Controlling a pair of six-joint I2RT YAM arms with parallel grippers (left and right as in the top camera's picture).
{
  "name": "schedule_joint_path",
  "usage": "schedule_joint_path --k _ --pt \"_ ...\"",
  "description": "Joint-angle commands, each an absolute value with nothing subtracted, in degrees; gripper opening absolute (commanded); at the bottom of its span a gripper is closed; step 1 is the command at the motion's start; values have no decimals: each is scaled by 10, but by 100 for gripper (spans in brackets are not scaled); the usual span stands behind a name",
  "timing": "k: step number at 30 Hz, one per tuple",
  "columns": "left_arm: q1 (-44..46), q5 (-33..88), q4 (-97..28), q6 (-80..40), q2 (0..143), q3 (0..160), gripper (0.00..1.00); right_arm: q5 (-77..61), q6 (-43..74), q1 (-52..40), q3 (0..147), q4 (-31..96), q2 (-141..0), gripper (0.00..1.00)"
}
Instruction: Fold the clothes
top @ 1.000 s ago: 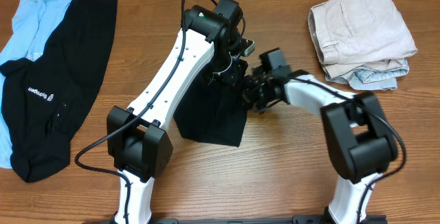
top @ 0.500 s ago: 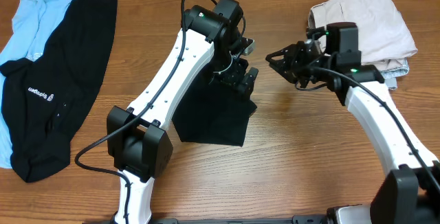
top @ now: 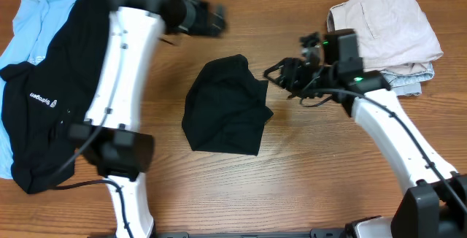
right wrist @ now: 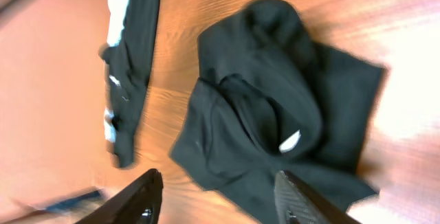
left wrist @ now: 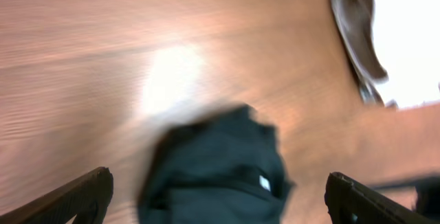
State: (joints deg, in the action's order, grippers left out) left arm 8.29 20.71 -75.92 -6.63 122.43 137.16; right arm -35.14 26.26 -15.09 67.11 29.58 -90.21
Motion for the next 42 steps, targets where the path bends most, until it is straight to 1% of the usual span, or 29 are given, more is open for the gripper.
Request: schedule_joint_path --k 1,2,7,10,15,24,28,32,34,36,37,38,39,42 --pt "57 236 -762 -72 1223 1381 100 -263 131 -206 674 270 -898 61" --pt "52 236 -762 -56 1223 1381 100 -243 110 -223 674 260 -901 64" --pt "52 218 -762 -34 1223 1381 100 -122 61 -279 681 230 -931 68" --pt "57 199 -762 -34 1223 1381 100 -123 41 -283 699 230 -971 68" --pt "58 182 -760 -32 1223 1381 100 -162 25 -286 745 237 -1041 67" --pt "58 168 -760 -27 1223 1381 100 -166 25 -305 763 231 -1082 67" --pt "58 159 -760 -25 1223 1381 100 -178 25 -307 763 239 -1110 65" --pt "58 159 -760 -25 1223 1381 100 -192 26 -309 764 249 -1112 52" --pt "58 159 -759 -25 1223 1381 100 -192 32 -310 773 257 -1110 42" --pt "58 159 -759 -25 1223 1381 100 -198 35 -310 790 277 -1109 28" --pt "58 159 -759 -25 1223 1381 100 -207 35 -310 804 293 -1107 19" --pt "58 159 -759 -25 1223 1381 100 -213 35 -310 818 309 -1105 7" --pt "58 159 -759 -25 1223 1381 100 -216 35 -310 837 331 -1102 4" --pt "58 159 -759 -21 1223 1381 100 -218 34 -310 897 401 -1095 4"
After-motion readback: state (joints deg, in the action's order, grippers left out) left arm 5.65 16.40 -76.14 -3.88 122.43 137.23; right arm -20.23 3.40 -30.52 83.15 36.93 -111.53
